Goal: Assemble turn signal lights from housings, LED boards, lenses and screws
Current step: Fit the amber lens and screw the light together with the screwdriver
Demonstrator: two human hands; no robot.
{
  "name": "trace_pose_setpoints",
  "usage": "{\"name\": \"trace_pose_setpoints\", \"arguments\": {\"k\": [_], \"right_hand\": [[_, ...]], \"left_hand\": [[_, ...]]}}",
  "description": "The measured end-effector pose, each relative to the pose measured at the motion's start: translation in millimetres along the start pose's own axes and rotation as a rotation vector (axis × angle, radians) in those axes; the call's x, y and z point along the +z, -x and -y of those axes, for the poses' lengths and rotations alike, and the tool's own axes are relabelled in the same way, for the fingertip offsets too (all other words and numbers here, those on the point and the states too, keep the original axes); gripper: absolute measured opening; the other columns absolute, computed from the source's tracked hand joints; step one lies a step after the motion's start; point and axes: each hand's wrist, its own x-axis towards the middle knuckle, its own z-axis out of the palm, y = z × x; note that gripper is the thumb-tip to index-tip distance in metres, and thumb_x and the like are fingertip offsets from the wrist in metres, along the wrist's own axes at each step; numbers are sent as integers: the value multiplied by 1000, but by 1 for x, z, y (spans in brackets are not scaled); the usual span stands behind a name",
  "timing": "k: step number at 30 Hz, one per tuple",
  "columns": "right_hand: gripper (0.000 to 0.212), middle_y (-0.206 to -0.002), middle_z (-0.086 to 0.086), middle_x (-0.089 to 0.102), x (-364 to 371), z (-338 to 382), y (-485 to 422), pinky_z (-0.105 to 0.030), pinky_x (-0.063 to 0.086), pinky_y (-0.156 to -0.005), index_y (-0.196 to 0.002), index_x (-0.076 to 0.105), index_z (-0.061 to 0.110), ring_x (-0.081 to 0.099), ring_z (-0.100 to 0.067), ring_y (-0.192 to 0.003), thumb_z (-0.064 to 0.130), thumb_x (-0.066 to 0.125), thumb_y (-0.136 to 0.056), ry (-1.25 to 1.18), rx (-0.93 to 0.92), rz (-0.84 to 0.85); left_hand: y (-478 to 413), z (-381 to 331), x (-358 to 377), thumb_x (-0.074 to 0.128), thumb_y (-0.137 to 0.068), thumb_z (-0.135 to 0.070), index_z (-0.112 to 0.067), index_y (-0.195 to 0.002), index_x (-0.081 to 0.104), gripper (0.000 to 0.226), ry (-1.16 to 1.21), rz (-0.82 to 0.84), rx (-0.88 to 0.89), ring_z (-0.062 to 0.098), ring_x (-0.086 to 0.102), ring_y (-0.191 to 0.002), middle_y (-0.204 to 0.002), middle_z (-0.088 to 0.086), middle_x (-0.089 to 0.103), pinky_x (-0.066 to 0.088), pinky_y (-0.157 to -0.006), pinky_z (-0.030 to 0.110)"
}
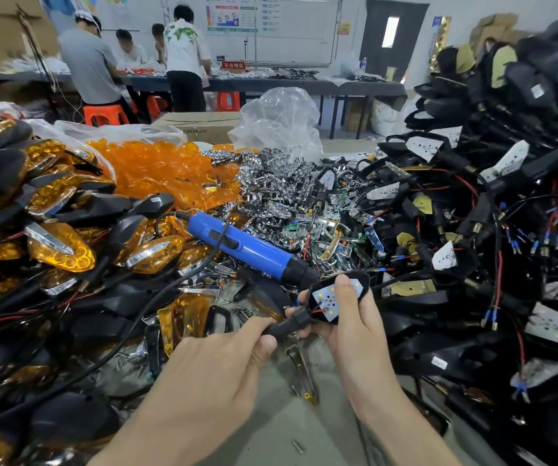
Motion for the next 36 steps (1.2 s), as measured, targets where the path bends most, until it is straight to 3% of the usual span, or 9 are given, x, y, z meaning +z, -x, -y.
{"name": "trace_pose_setpoints", "arguments": {"k": [3, 7, 10, 15, 20, 25, 28, 33, 36], "right_hand": [[42, -87, -10, 75, 6, -4, 3, -30, 59, -65, -113, 57, 10, 76, -31, -83, 47, 50, -96, 15, 24, 6], [42, -89, -10, 77, 9, -5, 2, -31, 60, -71, -111, 60, 15, 76, -29, -86, 50, 53, -88, -16, 41, 5], [36, -86, -13, 77, 6, 3, 0, -32, 60, -65, -103, 62, 13, 77, -33, -80, 44, 57, -86, -94, 74, 16], [34, -100, -16, 77, 1, 11, 0, -31, 55, -49, -105, 62, 8, 76, -38, -80, 37, 58, -88, -162, 96, 71], [31, -95, -16, 77, 1, 12, 1, -31, 56, -50, -110, 58, 13, 76, -39, -81, 36, 57, -89, -187, 58, 85], [17, -92, -13, 77, -2, 12, -4, -27, 52, -48, -100, 63, 22, 76, -34, -74, 31, 50, -104, -126, -33, -23], [21, -91, -13, 77, -10, 19, -9, -26, 52, -48, -97, 64, 22, 76, -34, -73, 25, 46, -109, -152, -70, -98], [15, -89, -13, 76, -15, 25, -11, -26, 51, -48, -106, 58, 16, 76, -33, -73, 25, 47, -109, -206, -78, -143], [14, -86, -12, 76, -10, 21, -9, -25, 52, -47, -105, 58, 16, 76, -32, -72, 24, 47, -108, -236, -47, -125]], "left_hand": [[-2, -8, 1, 4, -98, -59, -38, -117, 53, 57, 8, 0, -19, 8, 50, -52, -57, -20, 40, 39, -49, 25], [-4, -10, 3, 3, -97, -58, -40, -132, 45, 58, 59, -19, -67, 7, 48, -54, -59, -17, 41, 42, -55, 27], [-4, -10, 6, -3, -90, -62, -44, -141, 33, 65, 60, 10, -82, 10, 55, -62, -62, -10, 45, 45, -60, 30], [-5, -10, 8, -5, -88, -65, -50, -146, 22, 66, 14, 21, -90, 12, 58, -64, -59, -6, 47, 40, -57, 27], [-7, -13, 1, 0, -91, -70, -45, -144, 42, 72, 16, -59, -77, 13, 57, -55, -48, -7, 41, 39, -51, 29], [-12, -11, -2, 34, -98, -48, -25, -107, 73, 45, -130, -82, 33, 10, 49, -36, -47, -11, 51, 37, -30, 29], [-10, -5, -5, 37, -99, -43, -28, -97, 73, 39, -154, -85, 56, 3, 47, -37, -51, -16, 51, 36, -30, 23], [-7, 5, -12, 35, -101, -48, -33, -92, 69, 38, -129, -90, 35, 3, 49, -43, -55, -16, 53, 43, -34, 30], [-6, 1, -14, 37, -100, -45, -33, -95, 70, 36, -116, -62, 15, -4, 50, -52, -71, -20, 59, 42, -39, 20]]}}
